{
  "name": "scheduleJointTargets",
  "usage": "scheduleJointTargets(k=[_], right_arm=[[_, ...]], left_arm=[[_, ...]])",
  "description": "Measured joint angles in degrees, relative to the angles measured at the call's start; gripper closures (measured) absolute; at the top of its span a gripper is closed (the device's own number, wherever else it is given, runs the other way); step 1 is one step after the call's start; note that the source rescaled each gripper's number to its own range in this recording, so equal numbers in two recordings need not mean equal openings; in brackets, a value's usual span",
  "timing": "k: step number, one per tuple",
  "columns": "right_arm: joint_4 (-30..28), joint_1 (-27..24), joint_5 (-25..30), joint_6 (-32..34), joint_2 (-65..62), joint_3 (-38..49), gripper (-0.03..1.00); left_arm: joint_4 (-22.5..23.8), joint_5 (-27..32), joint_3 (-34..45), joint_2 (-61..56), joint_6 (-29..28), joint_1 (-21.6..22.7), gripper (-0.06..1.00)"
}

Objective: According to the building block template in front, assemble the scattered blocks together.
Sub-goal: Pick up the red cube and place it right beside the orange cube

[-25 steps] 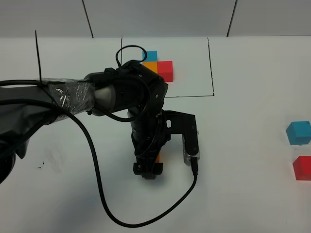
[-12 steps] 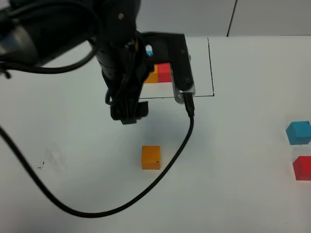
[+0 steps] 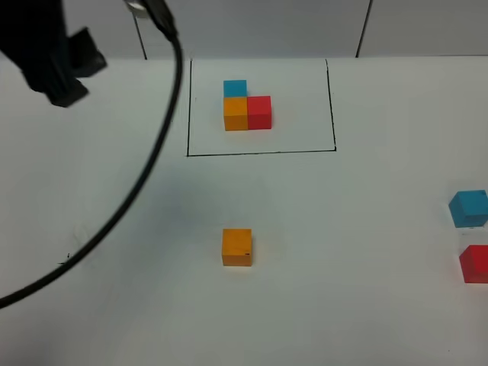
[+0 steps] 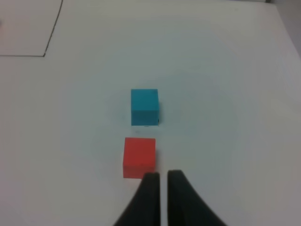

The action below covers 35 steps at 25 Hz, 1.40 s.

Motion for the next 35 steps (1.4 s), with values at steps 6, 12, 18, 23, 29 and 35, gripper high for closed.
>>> scheduleJointTargets(k=[6,12,18,23,29,35], right_arm=[[0.00,0.00,0.00,0.00,0.00,0.00,0.97],[0.00,0.00,0.00,0.00,0.00,0.00,0.97],[0.00,0.00,0.00,0.00,0.00,0.00,0.97],[0.00,0.00,0.00,0.00,0.00,0.00,0.97],[0.00,0.00,0.00,0.00,0.00,0.00,0.97],[0.00,0.00,0.00,0.00,0.00,0.00,0.97]], left_arm=[[1.53,0.00,0.00,-10.83,-0.34,6.22,0.26],[6.23,0.05,1.11,-24.47,-3.89,8.21,0.26],[6.99,0.05,12.45,-42.51,-11.76,8.21,0.26],[6.94,0.05,27.81,-56.43,-13.86,8.21,0.26],[0.17,0.05,41.98,-67.06,-16.23,10.10,0.26],[-8.25,0.05,50.34,-73.07,-17.27,19.06,0.26]])
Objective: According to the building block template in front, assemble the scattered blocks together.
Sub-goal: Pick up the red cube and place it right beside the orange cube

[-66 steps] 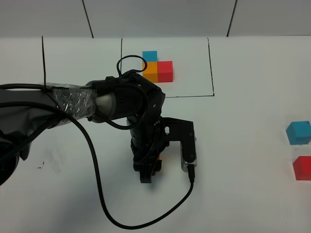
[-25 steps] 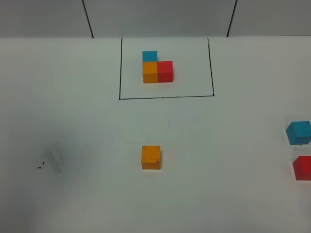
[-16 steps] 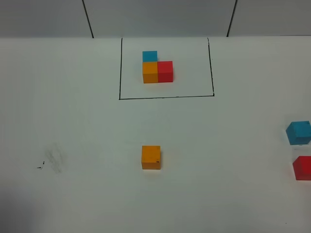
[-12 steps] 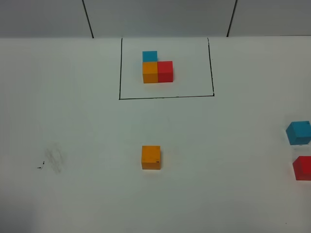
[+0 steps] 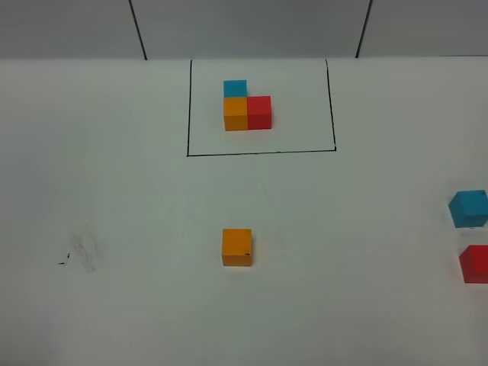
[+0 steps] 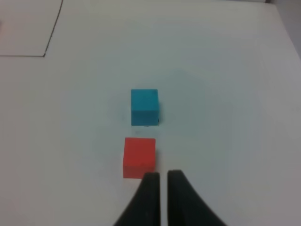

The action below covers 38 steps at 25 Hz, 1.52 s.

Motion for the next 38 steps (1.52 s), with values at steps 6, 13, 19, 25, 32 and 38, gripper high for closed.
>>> scheduleJointTargets(k=[6,13,19,25,32,38], right_arm=[[0.00,0.00,0.00,0.00,0.00,0.00,0.97],[0.00,0.00,0.00,0.00,0.00,0.00,0.97],[0.00,0.00,0.00,0.00,0.00,0.00,0.97],[0.00,0.00,0.00,0.00,0.00,0.00,0.97],[0.00,0.00,0.00,0.00,0.00,0.00,0.97],[0.00,0.00,0.00,0.00,0.00,0.00,0.97]], left_arm=[[-2.88,-2.83,4.74,-4.80,-7.63,11.86,0.26],[-2.66,-3.44,10.88,-6.42,-11.21,18.72,0.26],[-3.47,-6.00,15.59,-6.42,-11.31,18.84,0.26],[-4.32,-6.97,16.30,-6.42,-11.53,18.84,0.26],[-3.89,-7.35,16.35,-6.73,-11.66,18.84,0.26],[-3.85,-7.35,16.42,-7.44,-11.60,17.73,0.26]])
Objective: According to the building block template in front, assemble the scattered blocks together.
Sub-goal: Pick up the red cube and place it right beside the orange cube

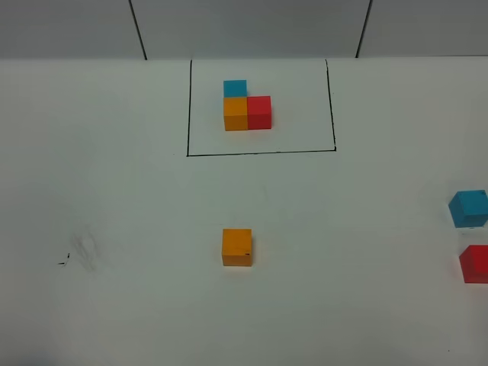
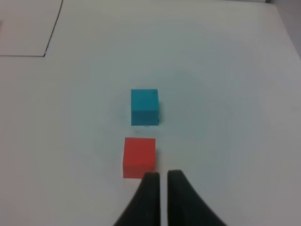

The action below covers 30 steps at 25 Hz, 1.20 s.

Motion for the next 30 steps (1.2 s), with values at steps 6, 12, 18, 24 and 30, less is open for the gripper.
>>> scheduleJointTargets(k=[6,12,18,24,30], right_arm=[[0.00,0.00,0.00,0.00,0.00,0.00,0.97],[0.00,0.00,0.00,0.00,0.00,0.00,0.97],[0.00,0.00,0.00,0.00,0.00,0.00,0.97],[0.00,0.00,0.00,0.00,0.00,0.00,0.97],[0.00,0.00,0.00,0.00,0.00,0.00,0.97]], left_arm=[[0.12,0.00,0.00,0.00,0.05,-1.38,0.26],[0.12,0.00,0.00,0.00,0.10,-1.38,0.26],[0.12,0.00,0.00,0.00,0.10,-1.38,0.26],[0.12,0.00,0.00,0.00,0.10,-1.38,0.26],[0.12,0.00,0.00,0.00,0.11,-1.38,0.26]])
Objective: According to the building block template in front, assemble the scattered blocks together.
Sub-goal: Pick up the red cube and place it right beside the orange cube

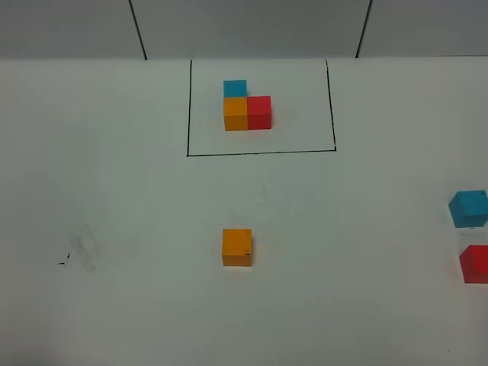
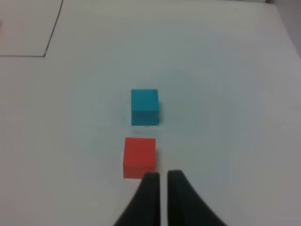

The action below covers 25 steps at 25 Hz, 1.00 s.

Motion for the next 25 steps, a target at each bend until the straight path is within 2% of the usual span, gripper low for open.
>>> scheduleJointTargets(k=[6,13,19,22,25], right_arm=[[0.00,0.00,0.00,0.00,0.00,0.00,0.97],[2.78,0.00,-0.06,0.48,3.61,-0.05,0.97],[5.74,0.00,-1.57,1.32,23.07,-5.11,0.92],[5.85,0.00,-1.64,1.32,34.02,-8.65,0.84],[5.85,0.00,-0.95,1.32,43.95,-11.74,0.71]], left_arm=[[0.00,0.00,0.00,0.00,0.00,0.00,0.26],[0.00,0.00,0.00,0.00,0.00,0.00,0.26],[0.00,0.00,0.00,0.00,0.00,0.00,0.26],[0.00,0.00,0.00,0.00,0.00,0.00,0.26],[0.00,0.00,0.00,0.00,0.00,0.00,0.26]])
